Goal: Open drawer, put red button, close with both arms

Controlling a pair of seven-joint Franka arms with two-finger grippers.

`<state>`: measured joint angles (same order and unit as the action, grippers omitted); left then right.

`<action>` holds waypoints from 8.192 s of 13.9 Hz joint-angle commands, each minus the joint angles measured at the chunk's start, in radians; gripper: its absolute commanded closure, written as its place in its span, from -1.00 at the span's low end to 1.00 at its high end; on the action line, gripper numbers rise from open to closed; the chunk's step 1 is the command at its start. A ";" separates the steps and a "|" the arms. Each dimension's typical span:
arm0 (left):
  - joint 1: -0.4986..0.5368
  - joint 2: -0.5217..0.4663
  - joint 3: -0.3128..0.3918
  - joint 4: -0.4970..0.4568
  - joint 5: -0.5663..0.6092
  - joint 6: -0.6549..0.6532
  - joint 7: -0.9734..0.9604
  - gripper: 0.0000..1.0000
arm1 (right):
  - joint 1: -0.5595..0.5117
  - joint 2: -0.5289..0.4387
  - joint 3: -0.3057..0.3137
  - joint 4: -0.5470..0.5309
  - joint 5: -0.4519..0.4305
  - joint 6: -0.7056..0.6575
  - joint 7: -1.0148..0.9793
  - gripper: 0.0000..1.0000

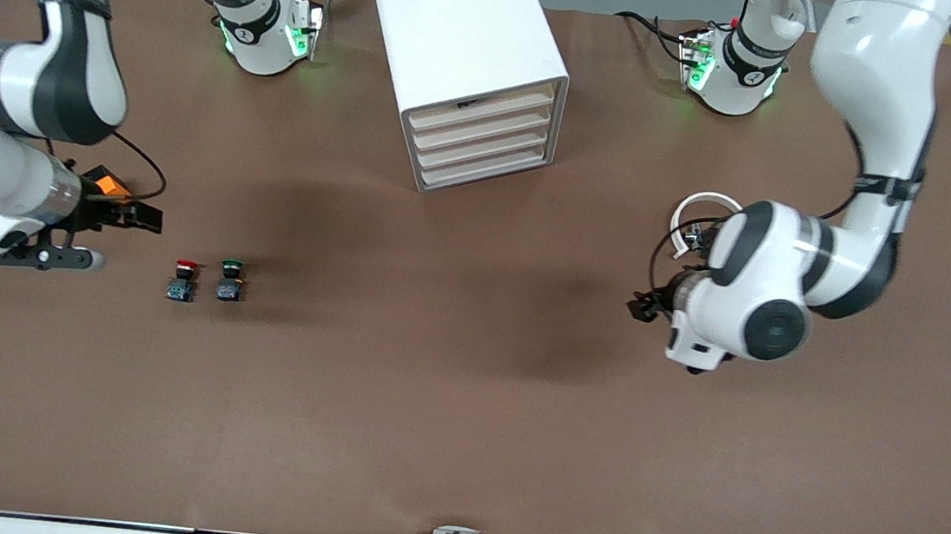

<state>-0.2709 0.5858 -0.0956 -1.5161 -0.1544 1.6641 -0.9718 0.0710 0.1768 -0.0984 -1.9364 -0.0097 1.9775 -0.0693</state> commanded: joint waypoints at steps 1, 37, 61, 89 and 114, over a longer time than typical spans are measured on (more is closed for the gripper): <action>-0.074 0.077 0.008 0.036 -0.069 0.011 -0.192 -1.00 | -0.034 -0.033 0.008 -0.189 -0.010 0.235 -0.015 -1.00; -0.310 0.264 0.097 0.125 -0.682 -0.211 -1.229 1.00 | 0.053 0.078 0.014 -0.150 -0.006 0.298 0.150 0.79; -0.165 0.112 0.215 0.281 -0.358 -0.205 -0.558 -1.00 | 0.849 0.216 0.016 0.283 0.171 0.046 1.924 0.77; -0.376 -0.026 -0.079 -0.114 -0.094 0.244 0.170 -1.00 | 0.463 -0.015 0.006 0.603 0.158 -0.632 1.206 -1.00; 0.054 -0.194 -0.188 -0.075 0.274 0.273 0.007 -1.00 | -0.077 -0.166 0.009 0.346 0.017 -0.410 -0.034 -1.00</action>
<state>-0.2621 0.4321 -0.2730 -1.5859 0.0636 1.9531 -0.9592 0.0104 0.0234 -0.1020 -1.5942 0.0188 1.5699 -0.0918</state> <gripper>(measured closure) 0.000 0.000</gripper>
